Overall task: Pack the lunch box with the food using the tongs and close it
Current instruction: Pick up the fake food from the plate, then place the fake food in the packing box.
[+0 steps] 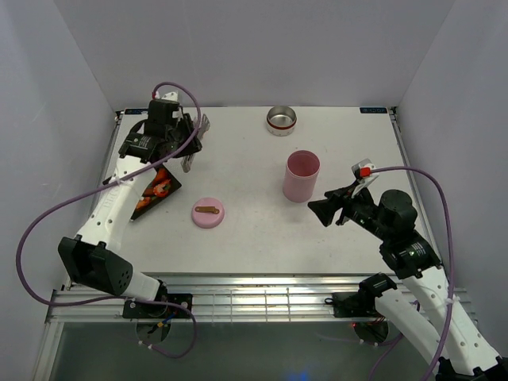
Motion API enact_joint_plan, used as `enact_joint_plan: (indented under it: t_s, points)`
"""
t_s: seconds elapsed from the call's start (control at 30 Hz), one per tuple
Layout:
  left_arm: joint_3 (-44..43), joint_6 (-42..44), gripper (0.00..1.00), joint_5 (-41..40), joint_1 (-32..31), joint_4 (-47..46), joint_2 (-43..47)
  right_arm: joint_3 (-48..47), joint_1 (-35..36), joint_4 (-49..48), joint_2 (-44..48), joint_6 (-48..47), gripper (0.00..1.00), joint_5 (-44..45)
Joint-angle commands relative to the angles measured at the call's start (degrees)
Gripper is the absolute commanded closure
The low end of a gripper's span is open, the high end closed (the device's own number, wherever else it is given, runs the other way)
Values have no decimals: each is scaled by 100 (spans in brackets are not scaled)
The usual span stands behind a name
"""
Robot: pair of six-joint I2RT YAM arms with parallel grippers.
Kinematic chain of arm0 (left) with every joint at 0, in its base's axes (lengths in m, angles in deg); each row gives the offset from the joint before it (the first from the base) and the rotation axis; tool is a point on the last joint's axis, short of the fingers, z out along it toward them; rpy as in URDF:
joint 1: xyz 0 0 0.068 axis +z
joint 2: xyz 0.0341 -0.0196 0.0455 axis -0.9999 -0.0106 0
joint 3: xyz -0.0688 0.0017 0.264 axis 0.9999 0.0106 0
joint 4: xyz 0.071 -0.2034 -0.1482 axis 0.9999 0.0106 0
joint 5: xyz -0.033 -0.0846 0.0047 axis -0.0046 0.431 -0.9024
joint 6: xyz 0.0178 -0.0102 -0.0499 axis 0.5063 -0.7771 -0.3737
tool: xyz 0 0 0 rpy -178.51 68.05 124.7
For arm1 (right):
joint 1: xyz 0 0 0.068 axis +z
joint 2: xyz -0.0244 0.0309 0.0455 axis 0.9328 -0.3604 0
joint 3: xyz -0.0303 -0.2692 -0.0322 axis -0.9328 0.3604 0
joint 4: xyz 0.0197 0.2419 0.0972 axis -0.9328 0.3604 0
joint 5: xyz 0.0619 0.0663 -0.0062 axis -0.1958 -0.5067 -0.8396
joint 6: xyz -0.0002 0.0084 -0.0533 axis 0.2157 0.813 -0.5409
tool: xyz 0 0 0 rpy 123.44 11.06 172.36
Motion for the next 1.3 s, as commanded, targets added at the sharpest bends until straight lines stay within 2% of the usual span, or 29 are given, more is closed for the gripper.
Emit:
enact_joint_plan:
  t_s: [0.0, 0.27, 0.67, 0.87, 1.1, 1.27]
  points:
    - [-508, -188, 66, -154, -619, -152, 0, -292, 23, 70, 194, -17, 28, 230]
    - [-948, -381, 66, -515, -2050, -424, -317, -318, 23, 324, 414, 80, 28, 423]
    - [-913, -408, 67, -1227, -3572, -1013, -677, -397, 23, 685, 599, 89, 28, 572]
    - [-465, -364, 67, -1438, -4021, -1637, -809, -406, 23, 791, 766, 54, 28, 722]
    - [-8, -294, 67, -1797, -4232, -2094, -1003, -450, 23, 905, 907, -16, 28, 845]
    - [754, -285, 67, -1930, -4303, -2638, -871, -424, 23, 887, 986, -25, 28, 845]
